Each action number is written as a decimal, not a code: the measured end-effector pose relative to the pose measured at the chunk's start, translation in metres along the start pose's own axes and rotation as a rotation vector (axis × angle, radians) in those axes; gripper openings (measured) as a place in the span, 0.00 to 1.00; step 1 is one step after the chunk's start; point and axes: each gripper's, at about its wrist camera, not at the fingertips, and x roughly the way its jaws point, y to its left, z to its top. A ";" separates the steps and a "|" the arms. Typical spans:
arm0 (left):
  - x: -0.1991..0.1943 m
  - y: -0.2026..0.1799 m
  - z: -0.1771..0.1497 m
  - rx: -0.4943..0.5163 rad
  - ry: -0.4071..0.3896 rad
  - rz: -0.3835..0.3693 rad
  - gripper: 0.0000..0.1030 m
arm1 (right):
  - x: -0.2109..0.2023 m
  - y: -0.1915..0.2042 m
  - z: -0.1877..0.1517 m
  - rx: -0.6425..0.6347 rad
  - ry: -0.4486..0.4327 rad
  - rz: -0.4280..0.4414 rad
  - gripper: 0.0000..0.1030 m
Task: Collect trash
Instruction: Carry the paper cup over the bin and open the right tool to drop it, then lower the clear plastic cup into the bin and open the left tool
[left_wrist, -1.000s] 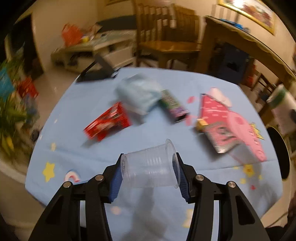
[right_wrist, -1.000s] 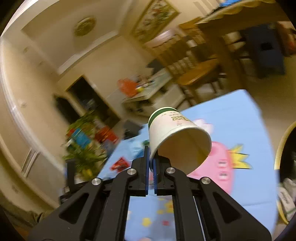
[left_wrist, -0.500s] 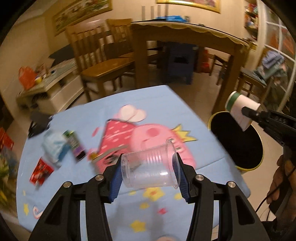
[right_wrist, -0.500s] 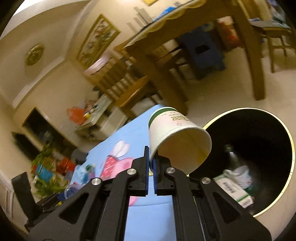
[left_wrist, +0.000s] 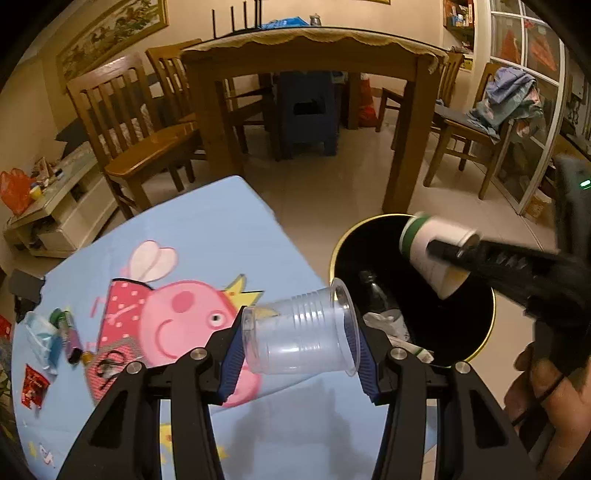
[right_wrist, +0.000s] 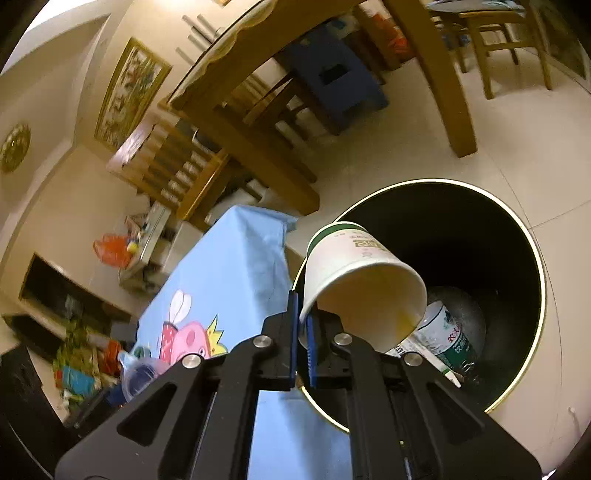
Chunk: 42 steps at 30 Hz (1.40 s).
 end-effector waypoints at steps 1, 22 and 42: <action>0.002 -0.003 0.000 0.003 0.002 -0.003 0.48 | -0.010 0.004 0.002 -0.020 -0.038 0.002 0.05; 0.016 -0.011 0.001 0.011 0.031 0.005 0.48 | 0.012 0.017 -0.001 -0.053 0.022 -0.128 0.30; 0.027 -0.039 0.008 0.063 0.027 -0.022 0.48 | -0.097 -0.016 0.002 0.126 -0.452 -0.148 0.90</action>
